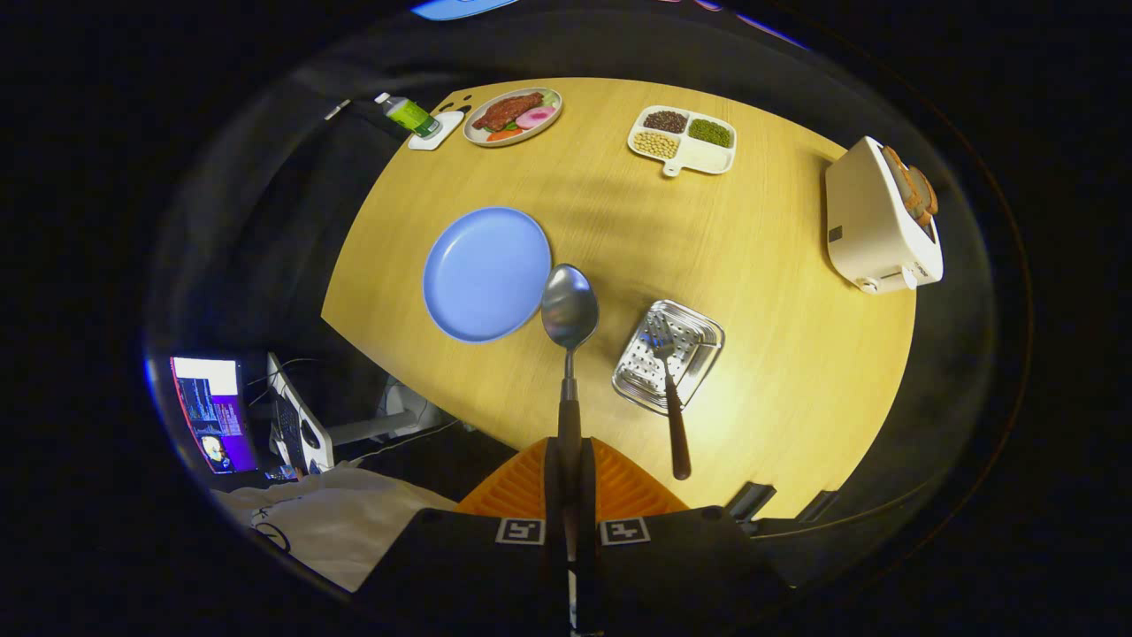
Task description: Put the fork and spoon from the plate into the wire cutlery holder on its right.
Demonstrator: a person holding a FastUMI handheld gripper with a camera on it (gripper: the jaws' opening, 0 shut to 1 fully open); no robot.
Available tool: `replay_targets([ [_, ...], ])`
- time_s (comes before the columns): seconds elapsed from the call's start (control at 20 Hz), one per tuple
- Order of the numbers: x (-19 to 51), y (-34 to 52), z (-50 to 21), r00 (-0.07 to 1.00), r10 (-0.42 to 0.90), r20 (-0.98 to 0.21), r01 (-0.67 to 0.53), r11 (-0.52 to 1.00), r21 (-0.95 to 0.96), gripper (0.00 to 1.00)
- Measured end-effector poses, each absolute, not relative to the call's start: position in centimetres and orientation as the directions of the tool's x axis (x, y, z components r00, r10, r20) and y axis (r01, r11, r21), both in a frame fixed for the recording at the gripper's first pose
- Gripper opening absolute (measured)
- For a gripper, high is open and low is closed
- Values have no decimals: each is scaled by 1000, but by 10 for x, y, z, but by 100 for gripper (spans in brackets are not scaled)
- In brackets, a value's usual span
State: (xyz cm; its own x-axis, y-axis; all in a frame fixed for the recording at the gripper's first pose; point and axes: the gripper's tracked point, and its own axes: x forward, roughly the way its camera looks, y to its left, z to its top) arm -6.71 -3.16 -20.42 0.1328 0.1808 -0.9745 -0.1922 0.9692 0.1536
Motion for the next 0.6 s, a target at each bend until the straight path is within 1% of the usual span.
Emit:
replay_targets([
  [0.35, -74, -85, -219, 10, 133, -991, -191, 973, 128, 8],
  [0.6, -70, -98, -239, -52, 132, -990, -176, 975, 139, 8],
])
